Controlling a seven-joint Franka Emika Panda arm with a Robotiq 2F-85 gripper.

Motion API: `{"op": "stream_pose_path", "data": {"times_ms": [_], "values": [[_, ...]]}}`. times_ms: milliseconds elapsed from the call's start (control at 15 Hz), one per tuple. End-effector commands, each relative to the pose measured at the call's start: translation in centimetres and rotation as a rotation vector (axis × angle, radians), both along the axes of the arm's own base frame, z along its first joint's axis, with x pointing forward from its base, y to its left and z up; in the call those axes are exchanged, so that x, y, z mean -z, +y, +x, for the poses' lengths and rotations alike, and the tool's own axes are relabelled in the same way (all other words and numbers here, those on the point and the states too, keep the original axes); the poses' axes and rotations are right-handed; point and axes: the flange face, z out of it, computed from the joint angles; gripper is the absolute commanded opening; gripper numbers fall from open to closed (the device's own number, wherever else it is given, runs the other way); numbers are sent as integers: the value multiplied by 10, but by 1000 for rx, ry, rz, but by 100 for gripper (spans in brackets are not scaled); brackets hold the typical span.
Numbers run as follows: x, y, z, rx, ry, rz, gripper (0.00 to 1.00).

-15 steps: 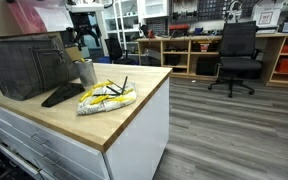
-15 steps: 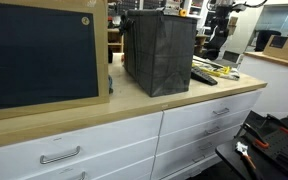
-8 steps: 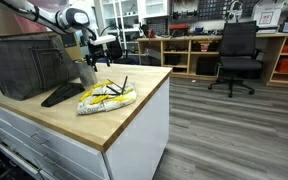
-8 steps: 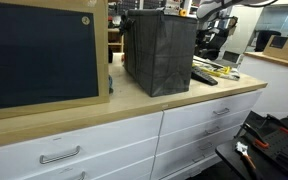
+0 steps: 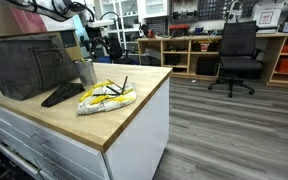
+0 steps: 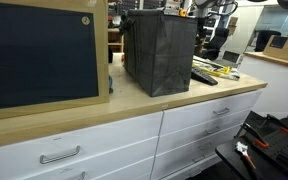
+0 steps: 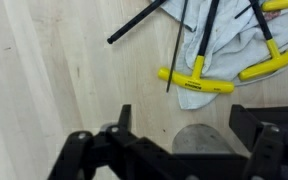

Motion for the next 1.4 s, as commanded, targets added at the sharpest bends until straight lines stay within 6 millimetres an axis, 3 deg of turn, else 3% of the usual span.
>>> {"op": "stream_pose_path", "data": {"times_ms": [0, 333, 867, 1333], "values": [[-2, 21, 15, -74, -29, 15, 100], [14, 67, 28, -161, -55, 37, 100], [-26, 100, 22, -175, -97, 30, 100], [-29, 126, 8, -224, -17, 125, 100]]}}
